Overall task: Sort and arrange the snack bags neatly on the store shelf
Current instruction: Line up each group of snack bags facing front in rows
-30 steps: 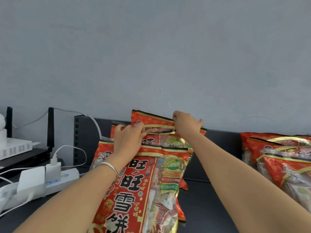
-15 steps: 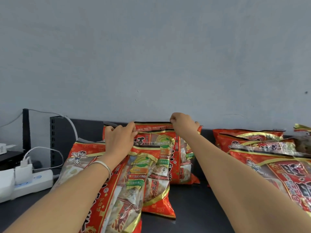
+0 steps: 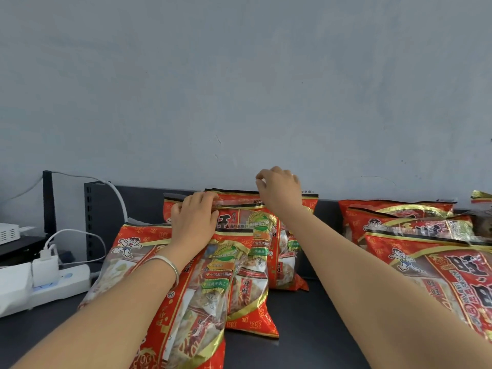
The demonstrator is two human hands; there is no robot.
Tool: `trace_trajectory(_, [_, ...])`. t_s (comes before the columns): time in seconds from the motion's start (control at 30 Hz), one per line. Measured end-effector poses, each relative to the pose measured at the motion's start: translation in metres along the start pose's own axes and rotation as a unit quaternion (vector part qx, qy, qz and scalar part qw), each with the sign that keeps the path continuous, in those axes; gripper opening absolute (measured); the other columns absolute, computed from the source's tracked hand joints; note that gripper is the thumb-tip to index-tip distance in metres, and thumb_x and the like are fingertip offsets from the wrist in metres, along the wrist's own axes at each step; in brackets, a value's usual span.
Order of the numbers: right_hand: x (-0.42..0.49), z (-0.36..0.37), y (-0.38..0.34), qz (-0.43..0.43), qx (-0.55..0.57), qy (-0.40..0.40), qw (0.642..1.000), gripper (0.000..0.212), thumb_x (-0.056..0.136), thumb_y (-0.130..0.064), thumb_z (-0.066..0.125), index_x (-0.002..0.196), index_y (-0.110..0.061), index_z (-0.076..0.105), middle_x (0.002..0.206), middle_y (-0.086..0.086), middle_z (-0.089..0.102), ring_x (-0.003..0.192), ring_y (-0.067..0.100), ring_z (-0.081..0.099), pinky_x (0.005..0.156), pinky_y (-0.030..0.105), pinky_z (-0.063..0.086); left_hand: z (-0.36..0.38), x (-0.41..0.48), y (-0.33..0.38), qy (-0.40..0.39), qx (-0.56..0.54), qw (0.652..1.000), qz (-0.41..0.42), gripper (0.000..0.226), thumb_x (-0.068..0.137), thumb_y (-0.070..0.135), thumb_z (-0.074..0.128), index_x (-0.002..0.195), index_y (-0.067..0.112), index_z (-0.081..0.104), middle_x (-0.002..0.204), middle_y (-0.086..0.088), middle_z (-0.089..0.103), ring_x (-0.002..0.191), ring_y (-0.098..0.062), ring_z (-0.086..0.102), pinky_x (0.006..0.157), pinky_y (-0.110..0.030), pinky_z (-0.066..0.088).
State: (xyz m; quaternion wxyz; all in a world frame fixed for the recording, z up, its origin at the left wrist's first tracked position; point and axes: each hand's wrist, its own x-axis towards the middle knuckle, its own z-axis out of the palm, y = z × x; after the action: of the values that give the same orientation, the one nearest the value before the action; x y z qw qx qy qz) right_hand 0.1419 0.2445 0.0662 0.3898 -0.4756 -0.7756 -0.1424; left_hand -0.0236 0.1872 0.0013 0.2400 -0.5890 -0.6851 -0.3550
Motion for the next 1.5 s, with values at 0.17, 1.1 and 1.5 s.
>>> trace_trajectory(0.17, [-0.013,0.016,-0.032,-0.131,-0.042,-0.1,0.985,0.034,0.101,-0.03,0.039,0.123,-0.015,0.059,0.116,0.008,0.062,0.107,0.028,0.056,0.088,0.041,0.048,-0.01,-0.007,-0.012,0.005,-0.002,0.998,0.061,0.027,0.092,0.036,0.052,0.116,0.023,0.057,0.124,0.001,0.048,0.121,-0.022,0.042,0.099,-0.038,0.03])
trace_trajectory(1.1, [-0.026,-0.029,0.043,0.032,-0.048,-0.193,0.98,0.033,0.093,-0.03,0.049,0.124,-0.027,0.057,0.124,0.003,0.059,0.114,0.027,0.053,0.093,0.044,0.04,-0.012,-0.02,0.063,-0.038,-0.074,0.992,0.097,0.012,0.096,0.038,0.047,0.094,0.027,0.046,0.093,0.009,0.068,0.086,-0.012,0.063,0.086,-0.032,0.034])
trace_trajectory(1.5, [-0.052,-0.022,0.006,-0.092,-0.055,-0.235,0.966,0.018,0.094,-0.014,0.044,0.101,-0.015,0.061,0.102,0.005,0.062,0.088,0.027,0.06,0.071,0.038,0.05,-0.015,-0.031,0.055,-0.017,-0.047,0.999,0.013,0.027,0.094,0.031,0.052,0.12,0.024,0.051,0.124,0.001,0.054,0.114,-0.022,0.05,0.092,-0.038,0.038])
